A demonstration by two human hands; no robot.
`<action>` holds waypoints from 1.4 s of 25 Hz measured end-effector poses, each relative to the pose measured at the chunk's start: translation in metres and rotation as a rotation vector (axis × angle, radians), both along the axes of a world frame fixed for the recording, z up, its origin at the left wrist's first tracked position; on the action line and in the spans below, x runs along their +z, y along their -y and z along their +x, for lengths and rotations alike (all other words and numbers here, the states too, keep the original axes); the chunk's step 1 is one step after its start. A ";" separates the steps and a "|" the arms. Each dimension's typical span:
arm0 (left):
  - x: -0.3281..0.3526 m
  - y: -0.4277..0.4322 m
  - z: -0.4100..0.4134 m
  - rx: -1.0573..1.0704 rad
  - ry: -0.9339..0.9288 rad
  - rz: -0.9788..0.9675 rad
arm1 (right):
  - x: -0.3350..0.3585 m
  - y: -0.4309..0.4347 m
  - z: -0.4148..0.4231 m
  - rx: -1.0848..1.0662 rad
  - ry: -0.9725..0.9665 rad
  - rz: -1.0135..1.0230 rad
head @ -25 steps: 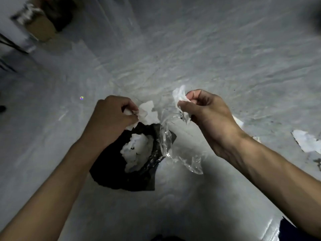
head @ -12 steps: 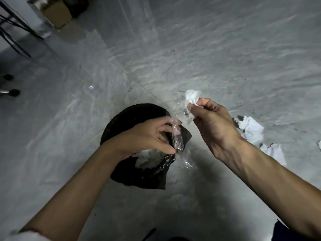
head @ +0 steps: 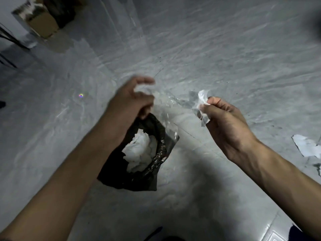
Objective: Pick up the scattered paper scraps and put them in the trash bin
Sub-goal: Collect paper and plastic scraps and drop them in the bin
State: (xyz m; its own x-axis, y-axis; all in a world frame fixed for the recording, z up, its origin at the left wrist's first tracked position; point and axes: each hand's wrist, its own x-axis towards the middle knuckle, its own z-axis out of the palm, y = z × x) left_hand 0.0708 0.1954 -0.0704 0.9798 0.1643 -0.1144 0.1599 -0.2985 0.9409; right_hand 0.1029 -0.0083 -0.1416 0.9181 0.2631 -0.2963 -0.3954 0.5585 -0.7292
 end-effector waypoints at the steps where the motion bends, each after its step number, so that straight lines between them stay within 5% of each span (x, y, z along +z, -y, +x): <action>1: 0.015 -0.004 0.000 0.024 0.091 -0.009 | 0.000 -0.006 -0.003 0.047 -0.008 0.026; 7: 0.028 -0.051 -0.019 0.162 0.180 0.240 | 0.002 -0.058 -0.011 0.371 -0.077 -0.089; 11: -0.041 -0.085 -0.032 0.073 -0.269 0.712 | -0.009 -0.082 -0.025 0.561 -0.216 -0.104; 15: -0.090 -0.093 -0.039 -0.053 -0.615 0.609 | -0.019 -0.067 -0.029 0.658 -0.261 -0.080; 19: -0.084 -0.061 -0.009 0.038 -0.345 0.988 | -0.021 -0.035 -0.017 0.555 -0.195 0.004; 22: -0.070 -0.018 0.013 0.076 -0.041 0.903 | -0.031 -0.006 -0.008 0.386 -0.205 -0.070; 26: -0.089 0.056 0.034 -0.182 0.048 0.597 | -0.064 0.061 -0.005 0.249 -0.213 -0.515; 31: -0.166 0.134 0.068 -0.398 -0.100 0.575 | -0.143 0.174 -0.018 0.398 0.017 -1.376; 35: -0.214 0.150 0.076 -0.518 -0.174 0.611 | -0.208 0.199 -0.019 0.650 0.315 -1.597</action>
State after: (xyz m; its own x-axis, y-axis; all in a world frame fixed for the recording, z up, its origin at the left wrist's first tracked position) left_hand 0.1464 0.0456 -0.2845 0.9249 -0.2220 -0.3088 -0.0104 -0.8265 0.5629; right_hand 0.0834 -0.2074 -0.3496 0.8594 0.2327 -0.4554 0.0077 -0.8963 -0.4434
